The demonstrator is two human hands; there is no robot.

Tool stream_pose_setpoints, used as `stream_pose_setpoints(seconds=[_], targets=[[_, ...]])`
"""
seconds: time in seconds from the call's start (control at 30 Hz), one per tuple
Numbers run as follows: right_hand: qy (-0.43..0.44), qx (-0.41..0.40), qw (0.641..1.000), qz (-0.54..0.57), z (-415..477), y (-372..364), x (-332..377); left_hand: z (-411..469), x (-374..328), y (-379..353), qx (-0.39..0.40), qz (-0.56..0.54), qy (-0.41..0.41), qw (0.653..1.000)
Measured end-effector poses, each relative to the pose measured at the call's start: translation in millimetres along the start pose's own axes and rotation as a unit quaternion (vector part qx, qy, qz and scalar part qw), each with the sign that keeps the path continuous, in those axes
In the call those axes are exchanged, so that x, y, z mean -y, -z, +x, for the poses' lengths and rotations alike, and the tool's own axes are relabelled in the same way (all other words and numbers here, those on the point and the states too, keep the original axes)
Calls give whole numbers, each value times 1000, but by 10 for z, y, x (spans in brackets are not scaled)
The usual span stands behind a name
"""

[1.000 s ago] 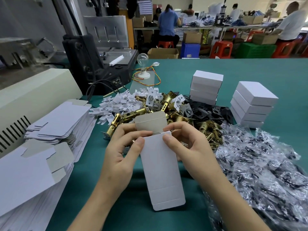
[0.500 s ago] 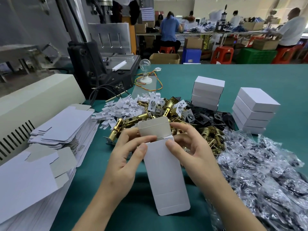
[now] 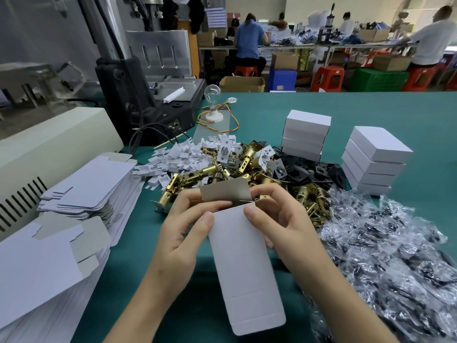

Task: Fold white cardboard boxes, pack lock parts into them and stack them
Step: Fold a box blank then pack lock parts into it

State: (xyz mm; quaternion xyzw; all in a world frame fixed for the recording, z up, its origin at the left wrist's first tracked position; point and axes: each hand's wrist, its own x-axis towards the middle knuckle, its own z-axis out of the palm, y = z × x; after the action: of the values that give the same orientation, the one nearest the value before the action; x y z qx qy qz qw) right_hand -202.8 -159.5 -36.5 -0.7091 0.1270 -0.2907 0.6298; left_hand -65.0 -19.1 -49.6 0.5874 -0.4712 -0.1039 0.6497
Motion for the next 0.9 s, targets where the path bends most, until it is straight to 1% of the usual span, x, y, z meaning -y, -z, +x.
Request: stream_pose_setpoints(seconds=[0.1,0.23,0.33,0.43,0.5,0.6,0.67,0.77,0.9], targets=[[-4,-2,1000,-7,0,-2,-10,-19,32,6,-36,11,-15,999],[3,-3,1000,-3,-1,-7,0,-32,59,12,-67,-33,0,997],[9,-1,1000,10,-5,-25,5,-17,64,29,-37,-3,-15,999],[8,-7,1000,0,-5,-30,13,-22,47,24,-16,24,-36,999],[7,-4,1000,-6,-6,-31,14,-22,26,16,-10,3,-14,1000],[8,2,999,-32,-8,-42,-4,-18,-6,4,-10,-51,45,998],[9,8,999,-48,-11,-46,-11,0,-1,5,-12,-46,88,995],[11,13,997,-75,-12,-33,-9,12,28,26,17,-68,144,987],[16,18,995,-94,-12,-16,-19,19,5,37,47,-105,180,977]])
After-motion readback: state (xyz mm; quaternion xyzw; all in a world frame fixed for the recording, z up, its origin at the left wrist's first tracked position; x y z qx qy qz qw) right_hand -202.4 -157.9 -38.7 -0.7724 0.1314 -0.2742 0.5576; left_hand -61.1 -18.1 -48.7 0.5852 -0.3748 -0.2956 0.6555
